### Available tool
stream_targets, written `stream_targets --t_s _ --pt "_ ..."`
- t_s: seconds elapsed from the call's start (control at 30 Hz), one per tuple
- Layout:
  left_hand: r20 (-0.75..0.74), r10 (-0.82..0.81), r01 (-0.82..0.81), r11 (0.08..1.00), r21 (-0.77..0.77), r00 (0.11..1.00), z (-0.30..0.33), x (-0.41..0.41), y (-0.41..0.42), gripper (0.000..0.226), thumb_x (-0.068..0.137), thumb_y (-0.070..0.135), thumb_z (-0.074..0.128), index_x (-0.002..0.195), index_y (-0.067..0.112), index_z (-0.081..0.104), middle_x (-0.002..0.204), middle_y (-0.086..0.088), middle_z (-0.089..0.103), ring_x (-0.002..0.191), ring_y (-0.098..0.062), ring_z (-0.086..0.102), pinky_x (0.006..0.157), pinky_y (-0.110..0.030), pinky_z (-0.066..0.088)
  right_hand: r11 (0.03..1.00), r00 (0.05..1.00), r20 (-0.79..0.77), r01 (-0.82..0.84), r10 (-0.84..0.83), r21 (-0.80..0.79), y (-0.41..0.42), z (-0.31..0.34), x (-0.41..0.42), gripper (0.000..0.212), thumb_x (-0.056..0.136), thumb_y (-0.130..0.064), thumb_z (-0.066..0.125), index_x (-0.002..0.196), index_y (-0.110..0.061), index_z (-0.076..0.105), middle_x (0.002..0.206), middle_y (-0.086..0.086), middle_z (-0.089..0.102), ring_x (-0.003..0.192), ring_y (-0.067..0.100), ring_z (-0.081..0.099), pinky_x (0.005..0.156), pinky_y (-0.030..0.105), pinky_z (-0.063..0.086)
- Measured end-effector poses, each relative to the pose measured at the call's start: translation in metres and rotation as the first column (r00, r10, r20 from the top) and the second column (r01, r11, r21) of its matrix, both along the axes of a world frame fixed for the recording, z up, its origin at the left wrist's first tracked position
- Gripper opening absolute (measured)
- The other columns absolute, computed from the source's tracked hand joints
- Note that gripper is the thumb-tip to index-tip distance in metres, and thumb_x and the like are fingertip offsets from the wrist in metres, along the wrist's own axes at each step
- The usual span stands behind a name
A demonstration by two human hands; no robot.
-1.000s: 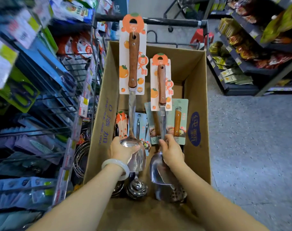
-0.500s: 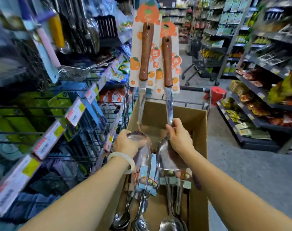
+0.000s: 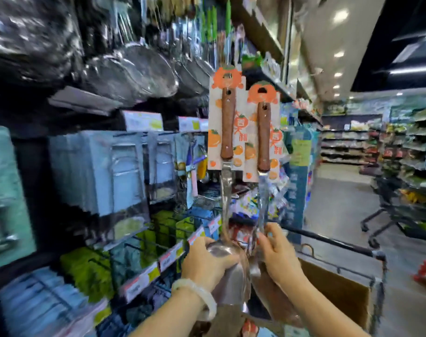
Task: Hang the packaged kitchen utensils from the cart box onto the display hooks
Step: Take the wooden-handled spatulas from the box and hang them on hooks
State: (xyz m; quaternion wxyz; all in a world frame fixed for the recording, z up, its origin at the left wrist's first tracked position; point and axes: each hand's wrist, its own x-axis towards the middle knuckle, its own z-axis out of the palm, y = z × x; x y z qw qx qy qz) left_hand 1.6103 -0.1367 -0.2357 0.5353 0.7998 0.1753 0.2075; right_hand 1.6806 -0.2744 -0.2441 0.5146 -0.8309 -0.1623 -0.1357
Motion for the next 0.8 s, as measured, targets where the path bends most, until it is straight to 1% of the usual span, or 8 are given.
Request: stream_targets --t_s 0.17,0.27,0.33,0.37,0.5,0.63,0.73,0.8 --pt "0.085 0.204 -0.21 0.975 0.078 0.975 0.05 -0.068 0.043 0.042 0.059 0.039 0.083 0.082 0.026 0.051 0.092 0.003 0.066 0.09 -0.02 0.062 0.07 -0.027 0.042 0.978 0.975 0.085 -0.21 0.207 0.019 0.056 0.048 -0.045 0.022 0.094 -0.028 0.051 0.075 -0.034 0.042 0.069 -0.004 0.055 0.069 0.018 0.053 0.075 0.042 0.045" --pt "0.127 0.285 -0.303 0.94 0.157 0.95 0.082 -0.109 0.071 0.036 0.063 0.042 0.079 0.08 0.029 0.051 0.082 0.017 0.059 0.086 -0.013 0.058 0.063 -0.022 0.037 0.939 0.935 0.127 -0.34 0.332 0.05 0.092 0.076 -0.071 0.003 0.095 -0.029 0.048 0.093 -0.026 0.049 0.078 0.003 0.062 0.074 0.023 0.057 0.074 0.037 0.045" --pt "0.177 0.339 -0.369 0.911 0.184 0.924 0.107 -0.14 0.094 0.034 0.063 0.044 0.079 0.081 0.027 0.055 0.083 0.015 0.061 0.083 -0.011 0.059 0.063 -0.021 0.04 0.905 0.905 0.132 -0.416 0.403 0.086 0.119 0.099 -0.093 0.017 0.096 -0.027 0.047 0.104 -0.013 0.049 0.088 0.015 0.064 0.077 0.026 0.058 0.071 0.032 0.042" --pt "0.198 0.361 -0.397 0.898 0.19 0.911 0.119 -0.155 0.106 0.035 0.061 0.044 0.079 0.081 0.026 0.058 0.085 0.012 0.064 0.083 -0.012 0.061 0.064 -0.022 0.044 0.889 0.889 0.146 -0.449 0.434 0.088 0.135 0.111 -0.105 0.016 0.096 -0.027 0.046 0.103 -0.013 0.047 0.089 0.017 0.065 0.077 0.025 0.056 0.069 0.029 0.04" --pt "0.277 0.461 -0.521 0.829 0.204 0.843 0.173 -0.217 0.147 0.044 0.055 0.043 0.084 0.089 0.026 0.062 0.092 0.007 0.069 0.092 -0.018 0.064 0.078 -0.029 0.05 0.838 0.823 0.267 -0.538 0.501 0.087 0.191 0.161 -0.159 0.004 0.095 -0.03 0.047 0.092 -0.027 0.045 0.077 -0.005 0.058 0.074 0.02 0.055 0.074 0.036 0.041" --pt "0.368 0.509 -0.617 0.731 0.291 0.778 0.229 -0.288 0.175 0.033 0.06 0.043 0.082 0.07 0.03 0.054 0.092 0.008 0.069 0.092 -0.016 0.065 0.079 -0.028 0.05 0.735 0.724 0.377 -0.662 0.578 0.145 0.241 0.214 -0.219 0.017 0.094 -0.02 0.051 0.079 -0.02 0.046 0.061 -0.005 0.052 0.06 0.015 0.049 0.062 0.029 0.039" --pt "0.411 0.534 -0.668 0.657 0.349 0.739 0.263 -0.34 0.193 0.026 0.065 0.046 0.077 0.07 0.029 0.057 0.077 0.013 0.064 0.081 -0.012 0.063 0.07 -0.026 0.049 0.65 0.635 0.435 -0.747 0.638 0.137 0.273 0.251 -0.262 0.014 0.094 -0.021 0.051 0.084 -0.011 0.048 0.054 -0.004 0.043 0.049 0.009 0.039 0.048 0.017 0.032" --pt "0.437 0.538 -0.689 0.625 0.367 0.721 0.279 -0.373 0.206 0.023 0.069 0.045 0.074 0.072 0.026 0.061 0.067 0.013 0.059 0.069 -0.006 0.058 0.059 -0.017 0.042 0.607 0.588 0.453 -0.785 0.67 0.121 0.293 0.269 -0.289 0.019 0.094 -0.022 0.052 0.086 -0.005 0.047 0.051 -0.003 0.039 0.046 0.007 0.034 0.045 0.017 0.029"
